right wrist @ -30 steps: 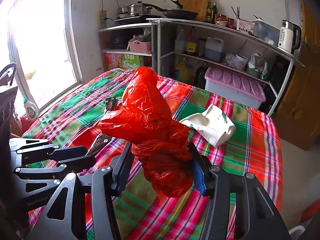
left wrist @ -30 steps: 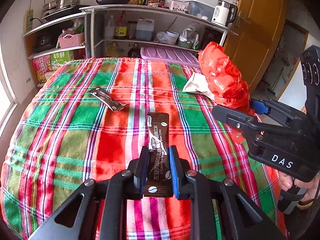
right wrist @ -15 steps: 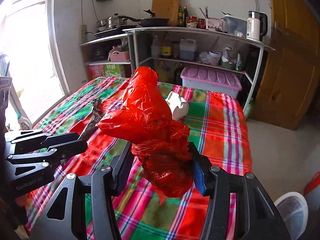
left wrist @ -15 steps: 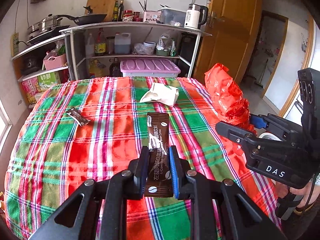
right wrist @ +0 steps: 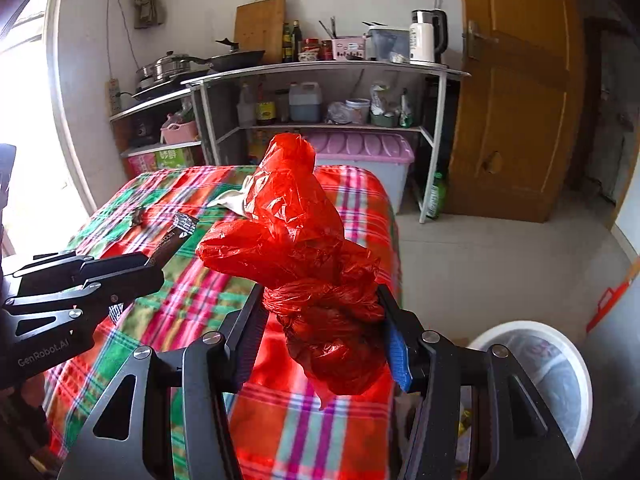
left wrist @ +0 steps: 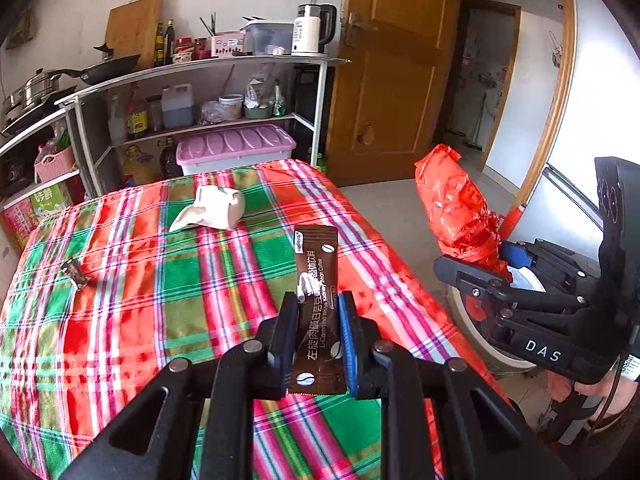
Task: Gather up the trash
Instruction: 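Carry the red bag in the right gripper while the left gripper carries the wrapper to the bin, then open the right gripper over the bin while the left gripper releases the brown wrapper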
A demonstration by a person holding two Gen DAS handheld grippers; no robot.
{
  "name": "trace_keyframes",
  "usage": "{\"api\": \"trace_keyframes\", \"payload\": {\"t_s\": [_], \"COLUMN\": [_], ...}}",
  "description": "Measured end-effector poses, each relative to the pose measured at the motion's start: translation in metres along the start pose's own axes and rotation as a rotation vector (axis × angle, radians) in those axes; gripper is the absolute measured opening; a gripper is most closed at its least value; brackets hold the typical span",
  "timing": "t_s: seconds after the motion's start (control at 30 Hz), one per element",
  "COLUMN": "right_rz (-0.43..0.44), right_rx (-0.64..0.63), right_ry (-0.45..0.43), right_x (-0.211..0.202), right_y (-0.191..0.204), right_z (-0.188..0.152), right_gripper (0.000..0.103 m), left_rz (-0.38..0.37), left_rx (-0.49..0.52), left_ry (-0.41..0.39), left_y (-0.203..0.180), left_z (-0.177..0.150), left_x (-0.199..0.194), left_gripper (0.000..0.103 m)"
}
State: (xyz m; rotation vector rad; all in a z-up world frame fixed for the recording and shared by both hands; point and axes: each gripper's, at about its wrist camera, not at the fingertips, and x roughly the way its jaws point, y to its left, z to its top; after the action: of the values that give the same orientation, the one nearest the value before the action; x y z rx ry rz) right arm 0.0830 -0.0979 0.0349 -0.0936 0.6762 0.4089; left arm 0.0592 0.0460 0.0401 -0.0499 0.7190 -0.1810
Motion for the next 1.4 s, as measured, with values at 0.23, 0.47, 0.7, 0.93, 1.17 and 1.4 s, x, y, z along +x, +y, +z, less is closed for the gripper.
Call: {"api": "trace_keyframes", "payload": {"t_s": [0.23,0.47,0.7,0.93,1.17,1.4], "right_rz": [-0.132,-0.246,-0.34,-0.413,-0.429,-0.409], "right_rx": [0.089,0.172,0.234,0.239,0.25,0.251], "right_ry": [0.008,0.033,0.11,0.235,0.327,0.337], "right_x": [-0.034,-0.058,-0.059,-0.042,-0.023,-0.017], "right_y": [-0.063,-0.118,-0.164,-0.192,-0.212,-0.219], "right_z": [-0.026,-0.052,-0.082,-0.11,-0.127,-0.14], "right_gripper": [0.054,0.054,0.054,0.054,0.055,0.056], "left_rz": [-0.102,-0.187,-0.233,-0.261,-0.247,-0.237], "left_rx": [0.086,0.153,0.223,0.278,0.291,0.282], "left_ry": [0.032,0.072,0.139,0.231,0.288,0.305], "left_y": [-0.066,-0.127,-0.18,-0.22,-0.232,-0.229], "left_z": [0.01,0.014,0.012,-0.005,-0.012,-0.012], "left_x": [0.025,0.047,0.081,0.117,0.143,0.149], "left_gripper": [0.021,0.021,0.022,0.022,0.024,0.052]}}
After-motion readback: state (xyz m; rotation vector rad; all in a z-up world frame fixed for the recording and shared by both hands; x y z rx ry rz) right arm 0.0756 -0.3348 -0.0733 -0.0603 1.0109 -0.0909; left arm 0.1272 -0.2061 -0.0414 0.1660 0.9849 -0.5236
